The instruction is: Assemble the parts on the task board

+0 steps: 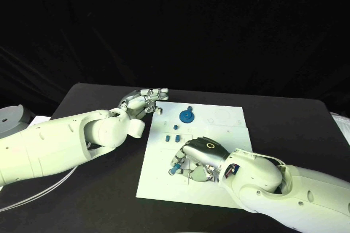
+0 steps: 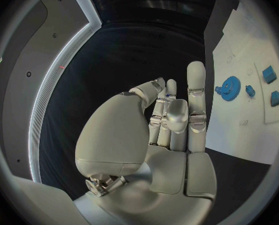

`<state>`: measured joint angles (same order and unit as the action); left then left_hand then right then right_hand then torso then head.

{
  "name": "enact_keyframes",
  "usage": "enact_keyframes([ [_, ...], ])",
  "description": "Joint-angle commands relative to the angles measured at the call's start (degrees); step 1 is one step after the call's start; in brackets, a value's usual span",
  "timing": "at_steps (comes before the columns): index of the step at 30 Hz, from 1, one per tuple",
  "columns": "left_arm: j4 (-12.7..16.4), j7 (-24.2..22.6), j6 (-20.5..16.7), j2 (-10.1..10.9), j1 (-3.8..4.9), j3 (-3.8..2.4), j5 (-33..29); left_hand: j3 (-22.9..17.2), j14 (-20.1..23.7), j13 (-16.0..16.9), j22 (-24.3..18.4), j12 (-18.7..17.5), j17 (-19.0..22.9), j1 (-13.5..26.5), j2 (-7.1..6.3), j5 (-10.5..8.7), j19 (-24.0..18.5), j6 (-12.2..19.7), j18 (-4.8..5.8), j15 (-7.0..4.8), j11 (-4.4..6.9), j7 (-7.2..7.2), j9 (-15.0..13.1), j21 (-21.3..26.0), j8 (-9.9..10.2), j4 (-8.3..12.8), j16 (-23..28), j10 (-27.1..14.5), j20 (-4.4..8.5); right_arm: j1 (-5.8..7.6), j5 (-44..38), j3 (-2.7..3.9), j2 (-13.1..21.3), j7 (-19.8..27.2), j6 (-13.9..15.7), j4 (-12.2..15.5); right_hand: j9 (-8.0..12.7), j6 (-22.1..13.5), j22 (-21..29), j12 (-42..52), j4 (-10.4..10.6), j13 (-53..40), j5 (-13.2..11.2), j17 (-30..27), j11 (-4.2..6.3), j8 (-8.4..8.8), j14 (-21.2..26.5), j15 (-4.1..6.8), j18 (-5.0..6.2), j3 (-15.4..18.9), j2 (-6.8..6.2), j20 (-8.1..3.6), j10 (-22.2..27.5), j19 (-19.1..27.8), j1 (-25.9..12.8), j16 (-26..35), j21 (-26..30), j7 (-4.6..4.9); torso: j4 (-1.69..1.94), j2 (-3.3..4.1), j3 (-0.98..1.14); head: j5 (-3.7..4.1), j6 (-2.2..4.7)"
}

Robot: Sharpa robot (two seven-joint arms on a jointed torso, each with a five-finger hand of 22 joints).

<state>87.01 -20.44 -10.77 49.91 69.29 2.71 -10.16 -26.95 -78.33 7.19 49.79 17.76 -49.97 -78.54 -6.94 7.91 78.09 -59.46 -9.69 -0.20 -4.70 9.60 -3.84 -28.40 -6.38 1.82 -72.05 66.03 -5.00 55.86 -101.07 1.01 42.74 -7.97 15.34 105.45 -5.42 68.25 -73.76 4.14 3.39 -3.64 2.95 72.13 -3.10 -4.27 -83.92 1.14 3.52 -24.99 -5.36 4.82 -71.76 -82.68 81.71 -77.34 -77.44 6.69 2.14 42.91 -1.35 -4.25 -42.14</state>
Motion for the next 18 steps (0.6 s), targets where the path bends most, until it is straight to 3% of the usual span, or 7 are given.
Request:
enact_keyframes([
  [1, 0.08, -0.19, 1.07, -0.12, 0.02, -0.04, -0.20, 0.09, 0.37, 0.07, -0.08, 0.31, 0.07, 0.13, 0.31, 0.13, -0.38, -0.14, -0.61, -0.09, 0.06, -0.11, -0.09, 0.19, -0.25, 0.16, 0.24, -0.29, -0.11, -0.14, -0.88, -0.09, -0.62, 1.12, -1.06, -0.57, -0.02, 0.51, 0.05, -0.25, -0.04, -0.06, 0.24, -0.05, -0.10, -0.18, -3.06, 0.34, 0.41, -0.25, 0.41, -0.36, -0.17, -0.09, 1.03, -0.23, -0.15, 0.08, -0.02, 0.01, 0.04, -0.12, -0.22],
  [18, 0.16, 0.05, 1.16, -0.04, 0.02, -0.04, -0.20, 0.15, 0.43, 0.11, -0.10, 0.43, 0.20, 0.19, 0.28, 0.12, -0.41, -0.13, -0.62, -0.10, 0.06, -0.11, -0.08, 0.23, -0.26, 0.21, 0.29, -0.40, -0.11, -0.54, -1.71, -0.38, -2.49, -0.25, -3.16, -3.30, -0.02, 0.46, 0.11, -0.32, -0.11, -0.05, 0.25, -0.07, -0.15, -0.12, -3.05, 0.30, 0.42, -0.31, 0.39, -0.35, -0.14, -0.06, 1.02, -0.23, -0.10, 0.14, -0.02, -0.02, 0.04, -0.27, -0.54],
])
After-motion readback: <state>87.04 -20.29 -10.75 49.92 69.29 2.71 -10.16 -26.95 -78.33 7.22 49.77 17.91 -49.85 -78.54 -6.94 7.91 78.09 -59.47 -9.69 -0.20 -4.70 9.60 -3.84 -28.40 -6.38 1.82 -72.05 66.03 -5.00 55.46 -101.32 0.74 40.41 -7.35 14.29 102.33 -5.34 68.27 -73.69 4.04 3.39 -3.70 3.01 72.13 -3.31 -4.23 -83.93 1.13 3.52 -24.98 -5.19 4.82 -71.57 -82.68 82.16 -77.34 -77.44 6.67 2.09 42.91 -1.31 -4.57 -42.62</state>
